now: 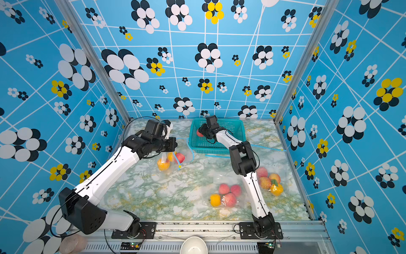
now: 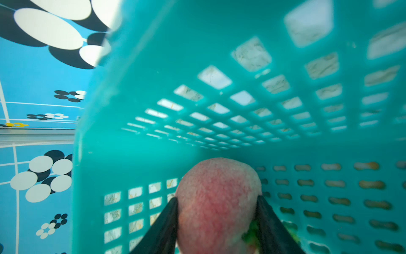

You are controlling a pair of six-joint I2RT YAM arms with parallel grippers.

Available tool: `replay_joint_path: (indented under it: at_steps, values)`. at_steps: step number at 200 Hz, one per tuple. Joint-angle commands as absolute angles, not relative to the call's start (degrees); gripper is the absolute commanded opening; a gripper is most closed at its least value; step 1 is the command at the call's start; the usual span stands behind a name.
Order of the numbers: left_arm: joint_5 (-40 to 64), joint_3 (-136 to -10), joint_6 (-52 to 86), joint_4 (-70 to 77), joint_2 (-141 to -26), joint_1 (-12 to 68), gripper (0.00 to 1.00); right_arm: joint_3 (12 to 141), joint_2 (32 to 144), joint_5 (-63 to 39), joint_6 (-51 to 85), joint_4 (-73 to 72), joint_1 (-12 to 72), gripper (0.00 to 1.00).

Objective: Place the peach in a zip-top bag and seal the zipper
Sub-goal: Pick up the peach from the basket.

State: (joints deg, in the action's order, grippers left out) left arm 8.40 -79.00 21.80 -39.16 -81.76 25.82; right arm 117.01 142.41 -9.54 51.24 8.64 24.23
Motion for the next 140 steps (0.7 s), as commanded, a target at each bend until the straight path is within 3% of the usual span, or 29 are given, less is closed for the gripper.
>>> replay_joint_path:
  at_steps: [1,48,80,140]
  values:
    - [8.9,-78.1,21.4,-38.9,-80.3,25.3,0.07,114.9,135.6,-10.3,49.9,7.1,24.2,0.51]
    - [9.1,-77.4,22.4,-38.0,-79.7,25.3,0.07,105.6,122.2,-9.5,45.0,5.6,23.9,0.51]
    - [9.2,-77.0,23.1,-37.0,-79.8,25.2,0.07,93.2,110.3,-15.4,44.1,0.0,24.4,0.51]
    - [9.7,-78.1,24.3,-36.0,-80.8,24.9,0.07,74.1,91.8,-20.6,40.2,-2.4,33.6,0.51]
